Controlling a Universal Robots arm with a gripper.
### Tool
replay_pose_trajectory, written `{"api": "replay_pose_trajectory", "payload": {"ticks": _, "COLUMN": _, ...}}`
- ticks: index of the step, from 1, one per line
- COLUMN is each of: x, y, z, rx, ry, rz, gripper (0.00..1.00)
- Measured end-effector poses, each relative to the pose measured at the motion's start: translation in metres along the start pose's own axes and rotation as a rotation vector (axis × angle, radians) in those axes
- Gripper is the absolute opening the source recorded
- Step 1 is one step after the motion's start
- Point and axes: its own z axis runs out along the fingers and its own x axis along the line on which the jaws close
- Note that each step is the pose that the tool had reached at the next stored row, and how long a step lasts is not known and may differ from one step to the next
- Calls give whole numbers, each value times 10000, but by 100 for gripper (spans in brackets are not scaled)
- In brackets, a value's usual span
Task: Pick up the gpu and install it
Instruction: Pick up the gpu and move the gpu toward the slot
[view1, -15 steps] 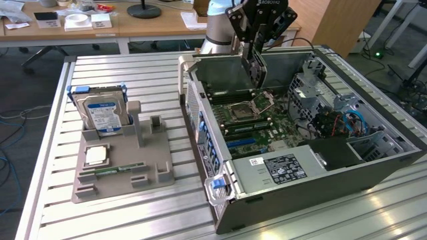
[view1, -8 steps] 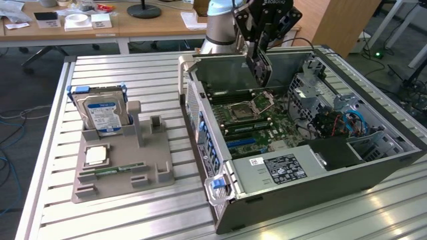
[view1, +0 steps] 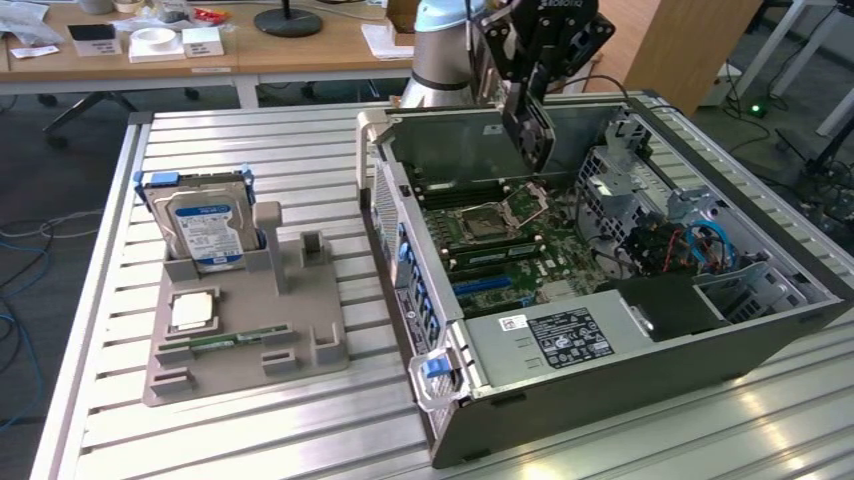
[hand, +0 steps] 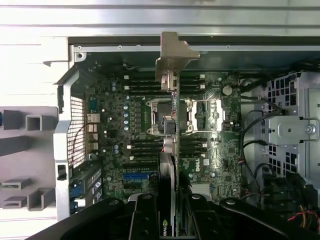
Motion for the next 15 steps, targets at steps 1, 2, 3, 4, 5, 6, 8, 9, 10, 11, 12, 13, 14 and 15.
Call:
{"api": "replay_pose_trajectory", "payload": {"ticks": 1, "x": -20, "y": 3, "z": 1, "rx": 0, "ry": 0, "rz": 0, "gripper": 26}}
{"api": "replay_pose_trajectory", "payload": {"ticks": 2, "x": -38, "y": 6, "z": 1, "rx": 1, "ry": 0, "rz": 0, "gripper": 26}}
{"api": "replay_pose_trajectory", "payload": {"ticks": 3, "x": -56, "y": 8, "z": 2, "rx": 0, "ry": 0, "rz": 0, "gripper": 26}}
{"api": "replay_pose_trajectory", "payload": {"ticks": 4, "x": -76, "y": 11, "z": 3, "rx": 1, "ry": 0, "rz": 1, "gripper": 26}}
{"api": "replay_pose_trajectory", "payload": {"ticks": 5, "x": -96, "y": 13, "z": 4, "rx": 1, "ry": 0, "rz": 1, "gripper": 26}}
{"api": "replay_pose_trajectory", "payload": {"ticks": 6, "x": -117, "y": 15, "z": 5, "rx": 0, "ry": 0, "rz": 0, "gripper": 26}}
{"api": "replay_pose_trajectory", "payload": {"ticks": 8, "x": -159, "y": 20, "z": 6, "rx": 1, "ry": 0, "rz": 0, "gripper": 26}}
{"api": "replay_pose_trajectory", "payload": {"ticks": 9, "x": -181, "y": 23, "z": 7, "rx": 1, "ry": 0, "rz": 0, "gripper": 26}}
{"api": "replay_pose_trajectory", "payload": {"ticks": 10, "x": -203, "y": 26, "z": 8, "rx": 1, "ry": 0, "rz": 0, "gripper": 26}}
{"api": "replay_pose_trajectory", "payload": {"ticks": 11, "x": -224, "y": 29, "z": 9, "rx": 0, "ry": 0, "rz": 0, "gripper": 26}}
{"api": "replay_pose_trajectory", "payload": {"ticks": 12, "x": -247, "y": 31, "z": 11, "rx": 0, "ry": 0, "rz": 1, "gripper": 26}}
{"api": "replay_pose_trajectory", "payload": {"ticks": 13, "x": -269, "y": 33, "z": 11, "rx": 0, "ry": 0, "rz": 0, "gripper": 26}}
{"api": "replay_pose_trajectory", "payload": {"ticks": 14, "x": -290, "y": 35, "z": 12, "rx": 0, "ry": 0, "rz": 0, "gripper": 26}}
{"api": "replay_pose_trajectory", "payload": {"ticks": 15, "x": -313, "y": 37, "z": 13, "rx": 1, "ry": 1, "rz": -1, "gripper": 26}}
